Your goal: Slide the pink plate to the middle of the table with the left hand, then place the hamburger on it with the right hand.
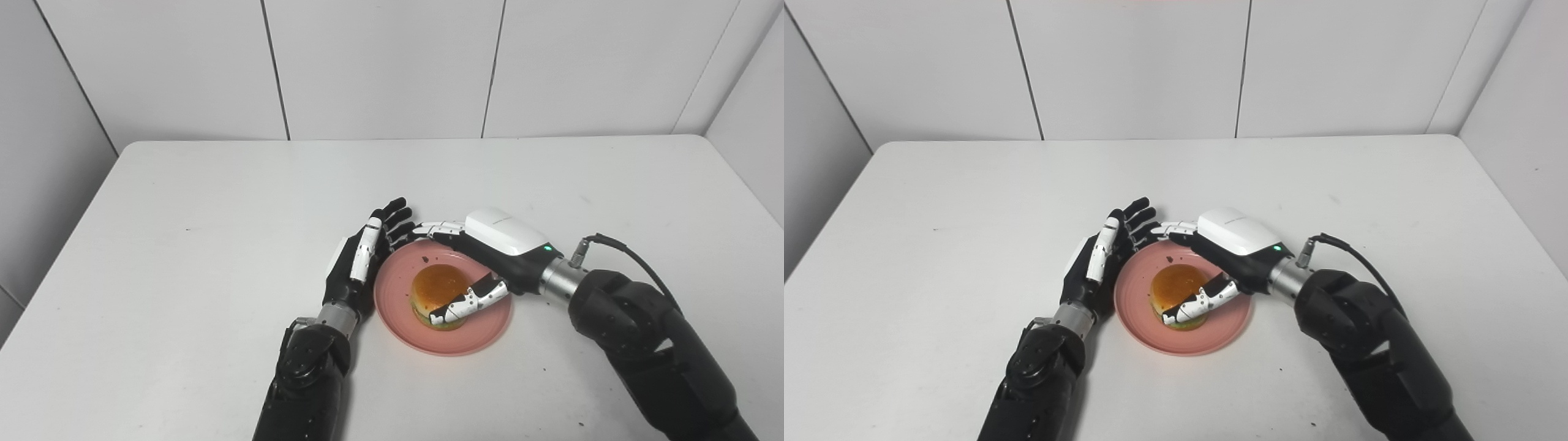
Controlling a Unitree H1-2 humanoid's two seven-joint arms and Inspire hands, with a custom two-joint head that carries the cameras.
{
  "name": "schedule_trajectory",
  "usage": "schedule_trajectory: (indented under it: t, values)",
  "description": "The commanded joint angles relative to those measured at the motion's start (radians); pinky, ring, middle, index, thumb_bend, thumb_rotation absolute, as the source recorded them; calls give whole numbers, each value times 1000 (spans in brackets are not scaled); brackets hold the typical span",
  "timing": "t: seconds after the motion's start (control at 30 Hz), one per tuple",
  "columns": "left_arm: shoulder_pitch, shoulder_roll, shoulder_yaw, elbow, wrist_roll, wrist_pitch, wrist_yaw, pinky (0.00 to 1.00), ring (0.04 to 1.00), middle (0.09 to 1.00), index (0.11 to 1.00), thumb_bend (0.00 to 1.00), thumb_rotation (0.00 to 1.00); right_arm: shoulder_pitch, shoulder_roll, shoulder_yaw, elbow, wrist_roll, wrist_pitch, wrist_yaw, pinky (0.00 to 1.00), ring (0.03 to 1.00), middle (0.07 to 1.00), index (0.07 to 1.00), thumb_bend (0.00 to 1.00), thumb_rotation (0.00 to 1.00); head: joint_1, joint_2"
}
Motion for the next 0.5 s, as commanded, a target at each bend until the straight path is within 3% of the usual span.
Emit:
schedule_trajectory:
  t: [0.0, 0.17, 0.27, 0.33, 0.37, 0.47]
  values:
    - [-5, 7, -4, 22, 25, -32, 10, 817, 842, 828, 804, 354, 1000, 3, 21, -58, -26, 52, -14, -89, 704, 866, 899, 857, 751, 635, -1, 1]
    - [-6, 8, 1, 27, 29, -50, 11, 851, 866, 858, 828, 359, 1000, 51, 84, -143, -4, 138, -41, -220, 669, 823, 897, 888, 682, 694, 1, -2]
    - [-4, 8, 5, 25, 32, -62, 17, 895, 895, 886, 860, 365, 1000, 82, 151, -201, -21, 200, 14, -284, 639, 808, 917, 925, 643, 690, 3, -5]
    - [0, 10, 8, 15, 28, -66, 18, 928, 915, 904, 883, 373, 1000, 98, 181, -224, -25, 210, 30, -315, 655, 811, 919, 948, 610, 735, 5, -6]
    - [2, 11, 10, 9, 25, -65, 16, 967, 952, 939, 921, 363, 1000, 104, 191, -231, -24, 214, 34, -325, 715, 840, 935, 977, 566, 813, 5, -6]
    - [8, 25, 10, 0, 29, -84, 7, 992, 986, 976, 960, 371, 1000, 120, 212, -249, -4, 274, 57, -325, 765, 873, 959, 995, 559, 901, 9, -11]
